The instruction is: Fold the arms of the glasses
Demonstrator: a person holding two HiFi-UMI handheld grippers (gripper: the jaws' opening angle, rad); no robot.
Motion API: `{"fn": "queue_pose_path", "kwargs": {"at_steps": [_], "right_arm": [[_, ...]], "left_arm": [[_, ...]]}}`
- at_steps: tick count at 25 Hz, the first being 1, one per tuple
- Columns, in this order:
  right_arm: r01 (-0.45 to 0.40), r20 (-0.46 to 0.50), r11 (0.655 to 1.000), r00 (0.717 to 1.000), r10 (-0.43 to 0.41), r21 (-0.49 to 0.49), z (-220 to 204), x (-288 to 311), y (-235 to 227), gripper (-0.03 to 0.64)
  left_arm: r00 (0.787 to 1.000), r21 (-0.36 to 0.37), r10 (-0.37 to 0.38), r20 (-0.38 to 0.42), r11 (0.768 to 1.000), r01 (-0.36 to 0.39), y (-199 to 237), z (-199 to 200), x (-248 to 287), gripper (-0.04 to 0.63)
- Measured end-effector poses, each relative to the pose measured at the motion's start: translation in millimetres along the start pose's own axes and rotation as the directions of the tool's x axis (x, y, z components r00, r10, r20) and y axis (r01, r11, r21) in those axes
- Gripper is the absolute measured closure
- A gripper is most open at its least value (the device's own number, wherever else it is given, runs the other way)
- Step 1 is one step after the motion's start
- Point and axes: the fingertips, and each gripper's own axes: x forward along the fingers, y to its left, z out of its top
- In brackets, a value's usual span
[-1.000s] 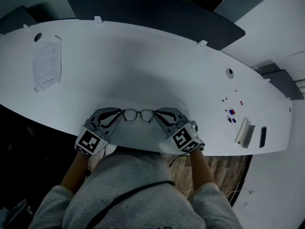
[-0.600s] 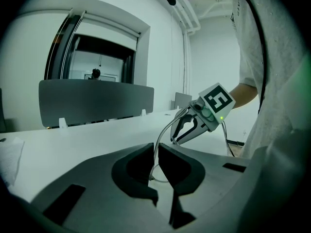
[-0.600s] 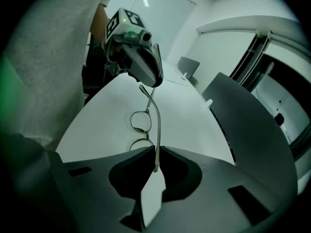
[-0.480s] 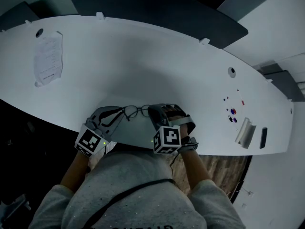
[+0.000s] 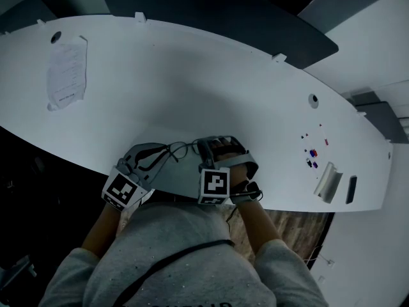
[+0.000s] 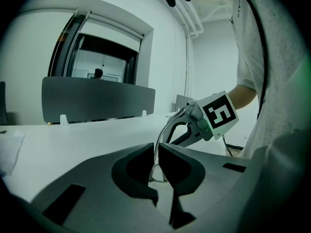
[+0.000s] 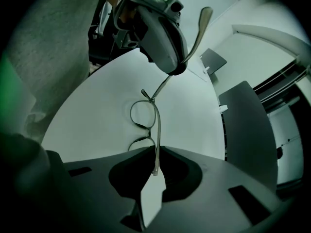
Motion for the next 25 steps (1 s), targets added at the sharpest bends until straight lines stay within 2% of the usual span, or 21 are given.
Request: {"fn": "queue_pose_path", "kwargs": {"at_steps": [4,7,9,11,14,17,20,25], "right_arm": [[0.035,-0.088,0.99,0.995,-0.047,-0.134,-0.9,6.4,0.2,0.578],[0.152,-0.042,0.983,0.987,-0.157,-0.104,14.0,7.5,-14.6,0.578],[0.173,-0.029,0.981,0.984,-0.177,-0.092,17.3,7.7,-17.1,0.58],[0.146,-0.043,0.983,0.988,-0.152,-0.111,13.5,8.3,-13.0,0.578],[0.046,-0.097,0.986,0.993,-0.062,-0.162,1.2,10.1,2.7,0.578],[0.058,-0.045,0.995,0.997,-0.062,-0.08,5.7,7.6,1.4,0.58],[0.023,-0.017,1.0,1.0,-0.022,0.02,4.0,6.3,5.0,0.58],[0.036,-0.009,0.999,0.999,-0.036,0.028,6.5,5.8,9.3,0.58]], "left_arm": [[1.0,-0.006,-0.014,-0.004,1.0,0.014,-3.0,-1.5,0.1,0.56],[1.0,-0.008,-0.026,-0.001,1.0,0.026,-7.7,-0.4,2.1,0.56],[1.0,-0.012,-0.027,0.001,1.0,0.027,-9.0,0.1,3.1,0.56],[1.0,-0.019,-0.025,0.001,1.0,0.025,-9.3,-0.4,2.7,0.56],[1.0,-0.03,-0.013,0.002,0.999,0.013,-7.0,-0.7,0.6,0.56],[1.0,-0.027,0.0,-0.001,1.0,0.0,-4.4,-0.6,-1.1,0.56],[1.0,-0.006,0.015,-0.015,1.0,-0.015,1.7,-1.3,-2.9,0.56],[0.999,0.043,0.022,-0.042,0.999,-0.021,7.1,-1.5,-2.5,0.56]]}}
